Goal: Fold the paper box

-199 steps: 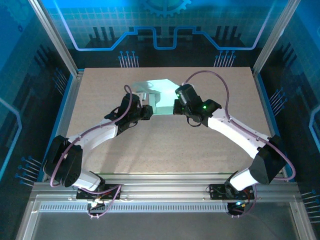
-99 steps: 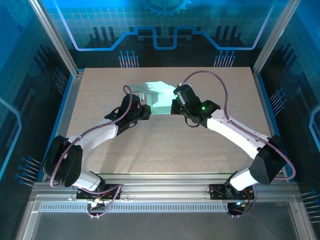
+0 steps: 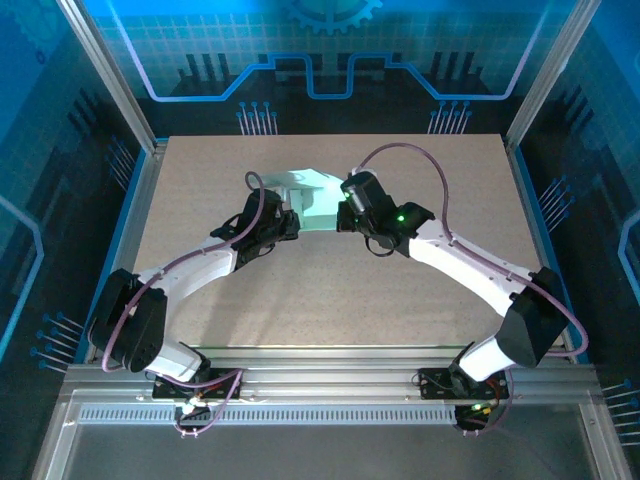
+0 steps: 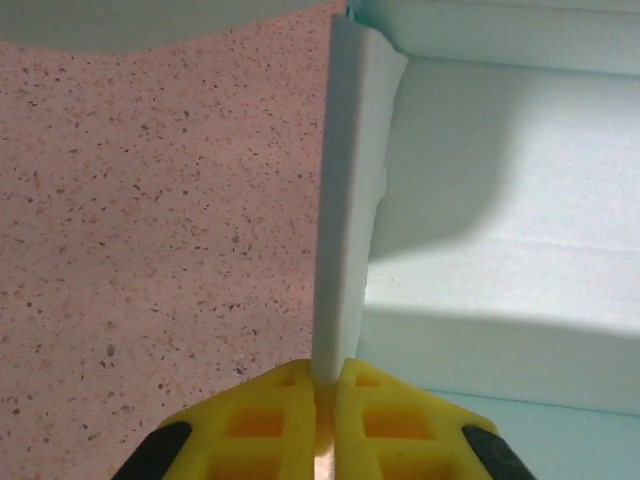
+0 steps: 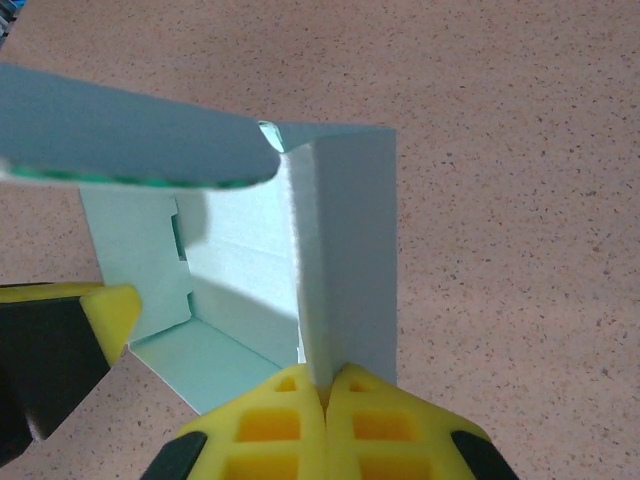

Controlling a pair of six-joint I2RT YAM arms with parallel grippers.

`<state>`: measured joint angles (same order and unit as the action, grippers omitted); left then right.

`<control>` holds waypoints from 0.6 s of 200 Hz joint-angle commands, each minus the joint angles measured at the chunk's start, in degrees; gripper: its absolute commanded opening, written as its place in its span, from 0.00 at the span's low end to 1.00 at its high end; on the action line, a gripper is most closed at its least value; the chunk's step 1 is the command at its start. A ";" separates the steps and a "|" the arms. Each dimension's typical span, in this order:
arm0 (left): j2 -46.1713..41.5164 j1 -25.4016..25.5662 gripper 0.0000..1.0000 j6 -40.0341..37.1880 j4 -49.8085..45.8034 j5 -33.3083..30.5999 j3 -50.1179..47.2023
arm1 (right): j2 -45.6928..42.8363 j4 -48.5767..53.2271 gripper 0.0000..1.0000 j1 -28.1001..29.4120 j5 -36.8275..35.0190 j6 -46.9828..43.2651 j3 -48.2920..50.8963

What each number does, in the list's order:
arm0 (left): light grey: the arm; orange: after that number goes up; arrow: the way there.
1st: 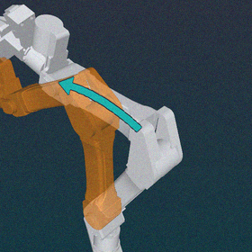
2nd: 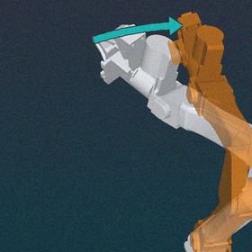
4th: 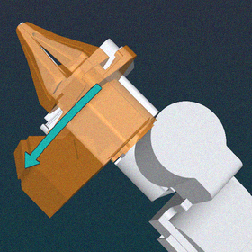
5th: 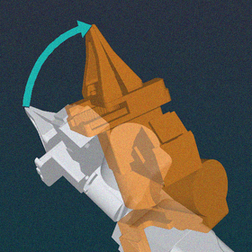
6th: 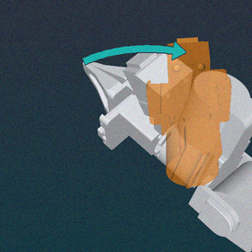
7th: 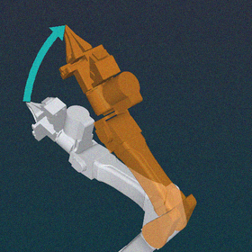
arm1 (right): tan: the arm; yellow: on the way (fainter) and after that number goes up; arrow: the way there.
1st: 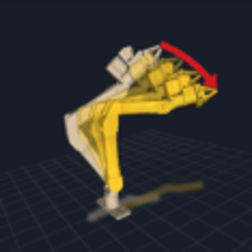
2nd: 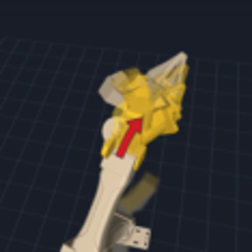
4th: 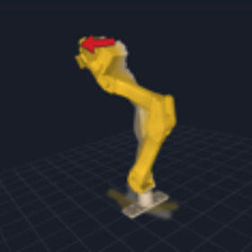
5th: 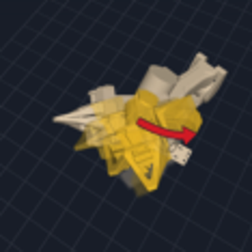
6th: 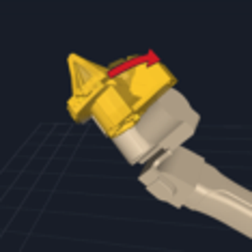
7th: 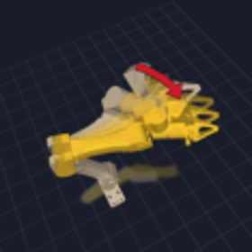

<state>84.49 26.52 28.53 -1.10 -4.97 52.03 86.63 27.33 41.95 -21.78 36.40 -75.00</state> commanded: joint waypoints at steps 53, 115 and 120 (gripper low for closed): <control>3.00 0.46 0.00 2.30 -6.30 -9.24 3.66 | 2.44 -2.28 0.00 4.17 -3.87 0.09 -3.82; 5.70 -1.10 0.00 3.11 -10.68 -9.20 5.67 | 4.60 1.21 0.00 1.99 -4.26 5.41 -3.78; 5.94 -1.10 0.00 2.79 -11.11 -8.97 5.99 | 5.32 1.88 0.00 1.51 -3.16 6.31 -3.94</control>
<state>88.18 26.68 30.28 -7.09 -11.14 56.14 89.82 27.38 44.93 -27.40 38.30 -76.88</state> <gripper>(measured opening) 0.053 0.053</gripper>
